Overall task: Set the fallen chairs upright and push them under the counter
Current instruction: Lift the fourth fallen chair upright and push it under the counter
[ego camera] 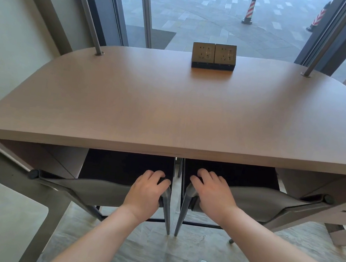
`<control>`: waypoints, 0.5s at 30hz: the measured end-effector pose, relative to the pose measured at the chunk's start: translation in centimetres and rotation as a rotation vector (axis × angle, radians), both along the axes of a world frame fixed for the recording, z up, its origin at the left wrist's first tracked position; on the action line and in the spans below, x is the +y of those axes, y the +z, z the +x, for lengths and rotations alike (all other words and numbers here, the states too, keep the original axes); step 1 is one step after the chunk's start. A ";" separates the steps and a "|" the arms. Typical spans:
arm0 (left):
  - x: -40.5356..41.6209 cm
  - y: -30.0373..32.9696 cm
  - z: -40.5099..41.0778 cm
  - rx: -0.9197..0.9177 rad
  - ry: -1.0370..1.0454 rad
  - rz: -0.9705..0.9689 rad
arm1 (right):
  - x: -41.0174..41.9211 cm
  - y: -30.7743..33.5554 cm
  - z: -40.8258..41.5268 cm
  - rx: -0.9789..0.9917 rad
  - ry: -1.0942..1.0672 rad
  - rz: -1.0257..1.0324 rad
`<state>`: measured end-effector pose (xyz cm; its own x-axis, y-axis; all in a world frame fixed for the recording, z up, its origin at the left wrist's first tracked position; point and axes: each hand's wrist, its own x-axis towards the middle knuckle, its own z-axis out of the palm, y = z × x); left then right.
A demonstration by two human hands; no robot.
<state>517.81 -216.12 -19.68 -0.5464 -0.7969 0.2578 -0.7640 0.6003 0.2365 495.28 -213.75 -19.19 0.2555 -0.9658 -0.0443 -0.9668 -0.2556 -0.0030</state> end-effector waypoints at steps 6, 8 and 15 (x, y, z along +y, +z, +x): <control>0.0 -0.3 -0.1 -0.016 -0.004 -0.034 | -0.2 -0.1 0.0 -0.002 0.004 -0.018; 0.0 -0.2 -0.2 -0.015 -0.004 -0.041 | -0.1 0.0 0.1 0.000 0.000 -0.013; 1.1 1.2 -1.3 0.142 0.053 0.082 | -0.1 1.3 0.3 -0.073 0.029 0.001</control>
<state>516.53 -215.05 -18.50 -0.4657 -0.8451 0.2625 -0.7498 0.5343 0.3903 495.60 -213.83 -17.93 0.2860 -0.9579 -0.0257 -0.9561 -0.2835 -0.0737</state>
